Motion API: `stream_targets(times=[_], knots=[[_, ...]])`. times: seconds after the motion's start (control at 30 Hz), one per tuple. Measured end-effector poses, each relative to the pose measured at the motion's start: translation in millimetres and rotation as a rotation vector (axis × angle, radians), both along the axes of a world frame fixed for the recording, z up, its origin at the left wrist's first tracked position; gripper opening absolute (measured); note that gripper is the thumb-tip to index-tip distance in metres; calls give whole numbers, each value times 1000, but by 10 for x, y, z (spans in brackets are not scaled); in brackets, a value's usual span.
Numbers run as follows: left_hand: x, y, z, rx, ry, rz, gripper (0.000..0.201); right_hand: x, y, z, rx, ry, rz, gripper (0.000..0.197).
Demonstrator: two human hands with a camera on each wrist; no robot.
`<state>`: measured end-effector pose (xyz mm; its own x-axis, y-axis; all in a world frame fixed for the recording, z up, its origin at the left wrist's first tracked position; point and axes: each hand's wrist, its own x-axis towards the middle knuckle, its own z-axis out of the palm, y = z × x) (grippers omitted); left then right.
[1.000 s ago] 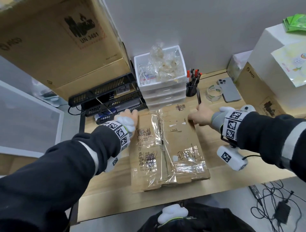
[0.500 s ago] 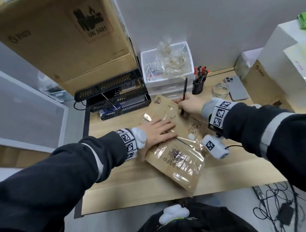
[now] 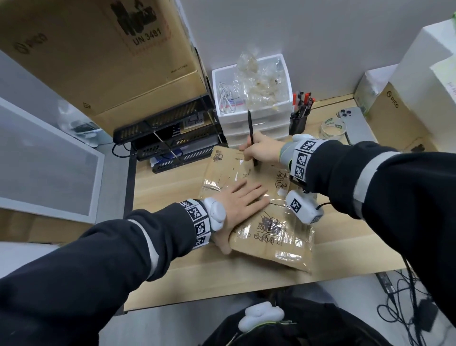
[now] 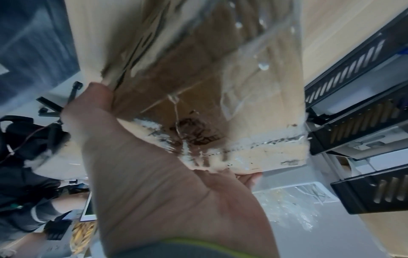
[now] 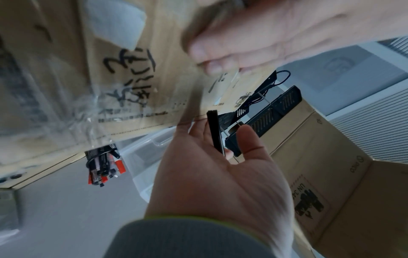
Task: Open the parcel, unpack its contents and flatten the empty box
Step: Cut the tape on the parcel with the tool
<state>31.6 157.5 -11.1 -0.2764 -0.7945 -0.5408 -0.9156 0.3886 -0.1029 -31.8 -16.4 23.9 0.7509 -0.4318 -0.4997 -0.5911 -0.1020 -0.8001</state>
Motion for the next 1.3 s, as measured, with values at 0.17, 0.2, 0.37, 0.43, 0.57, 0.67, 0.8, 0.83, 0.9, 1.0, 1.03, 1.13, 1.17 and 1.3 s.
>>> stream_targets(times=[0.17,0.2,0.37,0.43,0.57,0.67,0.8,0.83,0.9,1.0,1.03,1.13,1.17,1.3], knots=[[-224,124,-148,-55,178,12,151,167,215,-81,-36,23,227,49],[-248,139,-170,-53,183,47,151,165,233,-58,-55,27,266,48],[-288,158,-214,-57,152,181,145,51,30,20,-152,-19,180,13],[-292,117,-233,-59,155,239,143,-14,-100,2,-118,-57,78,22],[-295,8,-222,-84,165,346,141,-185,-273,21,-209,-19,-23,31],[-263,-45,-184,-112,176,409,139,-326,-416,-57,-321,45,-64,53],[-220,-88,-148,-132,178,457,136,-558,-599,-218,-339,78,-104,47],[-221,-110,-129,-135,174,461,136,-627,-637,-237,-337,70,-124,43],[-224,-141,-93,-160,149,455,135,-719,-693,-286,-315,75,-151,36],[-262,-201,-74,-221,88,414,134,-849,-732,-361,-298,158,-132,34],[-269,-228,-70,-245,78,409,133,-883,-734,-382,-307,190,-121,35],[-252,-324,-57,-292,69,410,136,-947,-749,-422,-352,233,-101,35],[-245,-344,-50,-293,70,414,137,-952,-754,-429,-364,245,-96,36],[-249,-358,-64,-226,80,427,145,-981,-756,-435,-401,274,-82,36]])
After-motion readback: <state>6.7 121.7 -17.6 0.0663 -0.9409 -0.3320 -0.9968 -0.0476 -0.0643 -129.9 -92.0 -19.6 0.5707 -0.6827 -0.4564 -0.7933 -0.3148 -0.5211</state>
